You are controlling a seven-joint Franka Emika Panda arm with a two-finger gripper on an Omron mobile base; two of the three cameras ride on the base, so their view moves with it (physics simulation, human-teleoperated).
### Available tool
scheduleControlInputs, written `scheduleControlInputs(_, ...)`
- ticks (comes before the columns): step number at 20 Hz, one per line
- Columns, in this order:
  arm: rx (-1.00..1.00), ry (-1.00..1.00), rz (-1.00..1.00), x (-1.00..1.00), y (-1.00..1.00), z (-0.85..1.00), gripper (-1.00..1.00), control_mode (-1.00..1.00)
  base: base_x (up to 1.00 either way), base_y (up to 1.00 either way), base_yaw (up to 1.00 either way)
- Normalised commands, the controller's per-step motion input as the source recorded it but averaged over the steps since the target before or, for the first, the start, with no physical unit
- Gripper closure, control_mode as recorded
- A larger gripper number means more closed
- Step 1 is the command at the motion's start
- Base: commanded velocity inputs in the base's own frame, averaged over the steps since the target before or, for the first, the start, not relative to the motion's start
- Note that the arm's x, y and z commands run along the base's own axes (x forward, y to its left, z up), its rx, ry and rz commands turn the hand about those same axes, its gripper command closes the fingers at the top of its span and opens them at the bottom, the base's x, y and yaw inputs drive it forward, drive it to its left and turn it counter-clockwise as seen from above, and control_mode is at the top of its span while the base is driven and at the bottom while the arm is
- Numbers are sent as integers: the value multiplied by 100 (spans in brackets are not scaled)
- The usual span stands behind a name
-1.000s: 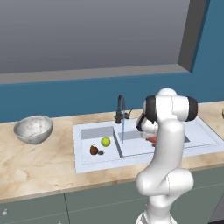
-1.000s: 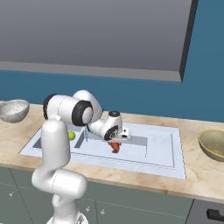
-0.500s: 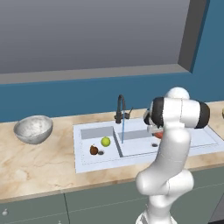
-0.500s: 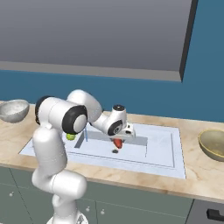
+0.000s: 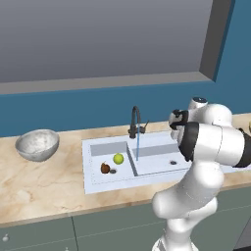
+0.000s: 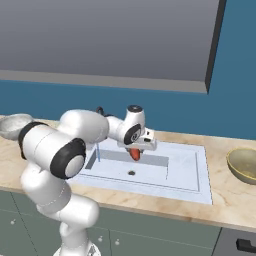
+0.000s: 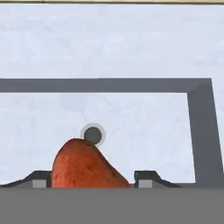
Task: Pick the pears from the sink and place them in one bowl. Place the sweet potato in the other bowl. Then turn off the sink faucet.
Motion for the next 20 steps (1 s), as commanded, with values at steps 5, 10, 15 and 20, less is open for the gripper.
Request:
scheduleControlInputs(5, -12, -8, -10, -20, -22, 41, 100, -100, 0, 0, 0)
scheduleControlInputs(10, -12, -4, -8, -4, -41, 10, 100, -100, 0, 0, 0)
scheduleControlInputs(15, -5, -6, 0, 0, -68, 0, 100, -100, 0, 0, 0)
scheduleControlInputs(20, -1, -8, 0, 0, -59, 19, 100, -100, 0, 0, 0)
